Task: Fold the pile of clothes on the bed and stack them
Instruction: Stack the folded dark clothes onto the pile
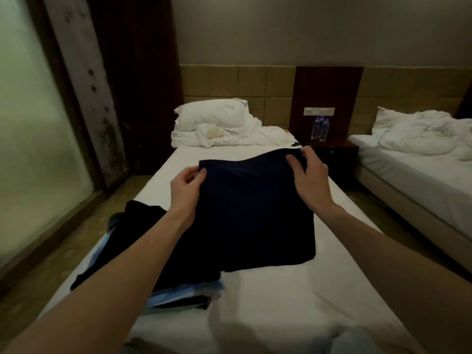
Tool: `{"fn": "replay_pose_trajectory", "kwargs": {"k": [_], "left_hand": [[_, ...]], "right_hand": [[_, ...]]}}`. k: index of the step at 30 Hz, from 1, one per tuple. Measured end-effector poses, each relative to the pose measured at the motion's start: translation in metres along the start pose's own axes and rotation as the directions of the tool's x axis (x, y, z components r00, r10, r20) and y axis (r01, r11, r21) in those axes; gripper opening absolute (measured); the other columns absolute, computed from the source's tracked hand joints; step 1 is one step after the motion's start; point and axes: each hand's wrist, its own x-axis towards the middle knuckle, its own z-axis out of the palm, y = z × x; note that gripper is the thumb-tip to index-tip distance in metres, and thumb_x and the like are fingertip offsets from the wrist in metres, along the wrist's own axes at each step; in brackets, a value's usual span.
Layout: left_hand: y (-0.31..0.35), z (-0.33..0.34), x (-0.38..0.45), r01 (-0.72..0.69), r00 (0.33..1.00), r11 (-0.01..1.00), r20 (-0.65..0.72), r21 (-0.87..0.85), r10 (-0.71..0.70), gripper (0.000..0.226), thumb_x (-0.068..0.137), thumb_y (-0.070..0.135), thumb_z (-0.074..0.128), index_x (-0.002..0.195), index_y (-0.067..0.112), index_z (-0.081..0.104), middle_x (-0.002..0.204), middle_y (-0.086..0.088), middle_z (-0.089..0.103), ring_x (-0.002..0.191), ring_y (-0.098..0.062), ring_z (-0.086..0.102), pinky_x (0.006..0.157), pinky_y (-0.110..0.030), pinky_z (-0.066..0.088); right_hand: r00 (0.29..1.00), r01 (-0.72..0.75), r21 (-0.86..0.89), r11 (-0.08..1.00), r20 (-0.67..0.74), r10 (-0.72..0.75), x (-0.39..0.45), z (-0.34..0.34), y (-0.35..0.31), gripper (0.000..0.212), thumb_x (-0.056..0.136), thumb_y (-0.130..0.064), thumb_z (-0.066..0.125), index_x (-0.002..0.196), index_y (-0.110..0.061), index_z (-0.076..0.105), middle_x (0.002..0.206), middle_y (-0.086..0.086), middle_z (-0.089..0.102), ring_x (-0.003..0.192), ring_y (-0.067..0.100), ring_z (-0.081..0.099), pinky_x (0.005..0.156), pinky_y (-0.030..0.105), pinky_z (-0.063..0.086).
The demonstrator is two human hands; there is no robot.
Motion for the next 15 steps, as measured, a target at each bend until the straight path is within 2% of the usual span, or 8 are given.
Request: {"fn": "replay_pose_trajectory", "kwargs": {"k": [4,8,11,15], "left_hand": [[0.031,-0.040,-0.024,-0.047,0.997,0.997,-0.066,-0.062,0.042,0.013,0.094,0.023,0.067,0.104,0.016,0.070,0.100,-0.001,0.072,0.093,-0.014,0.066,0.073,-0.030,0.052],[0.060,-0.082,-0.033,-0.096,0.988,0.992,-0.132,-0.083,0.084,0.010,0.091,0.023,0.070,0.101,0.020,0.071,0.102,-0.003,0.073,0.094,-0.017,0.068,0.073,-0.031,0.053],[0.081,-0.109,-0.034,-0.151,0.975,0.985,-0.176,-0.083,0.135,0.007,0.090,0.023,0.071,0.097,0.022,0.072,0.102,-0.005,0.073,0.095,-0.019,0.068,0.072,-0.029,0.053],[0.105,-0.139,-0.036,-0.180,0.966,0.980,-0.203,-0.088,0.159,0.012,0.090,0.023,0.071,0.102,0.019,0.072,0.106,-0.006,0.073,0.100,-0.022,0.069,0.083,-0.035,0.057]], "right_hand": [[0.998,0.057,0.074,0.996,-0.015,-0.056,-0.020,0.015,-0.044,0.020,0.101,-0.035,0.053,0.106,-0.017,0.058,0.091,-0.013,0.062,0.087,0.002,0.060,0.073,0.021,0.047],[0.996,0.093,0.156,0.983,-0.029,-0.090,-0.033,0.036,-0.086,0.017,0.101,-0.031,0.053,0.107,-0.016,0.059,0.092,-0.019,0.060,0.086,-0.013,0.056,0.071,0.005,0.043],[0.995,0.099,0.212,0.972,-0.047,-0.092,-0.038,0.051,-0.113,0.015,0.101,-0.029,0.054,0.105,-0.015,0.060,0.090,-0.019,0.059,0.082,-0.015,0.055,0.070,0.004,0.041],[0.996,0.079,0.288,0.954,-0.055,-0.066,-0.038,0.072,-0.143,0.016,0.101,-0.030,0.053,0.105,-0.016,0.061,0.091,-0.016,0.060,0.082,-0.009,0.056,0.067,0.003,0.041]]}}
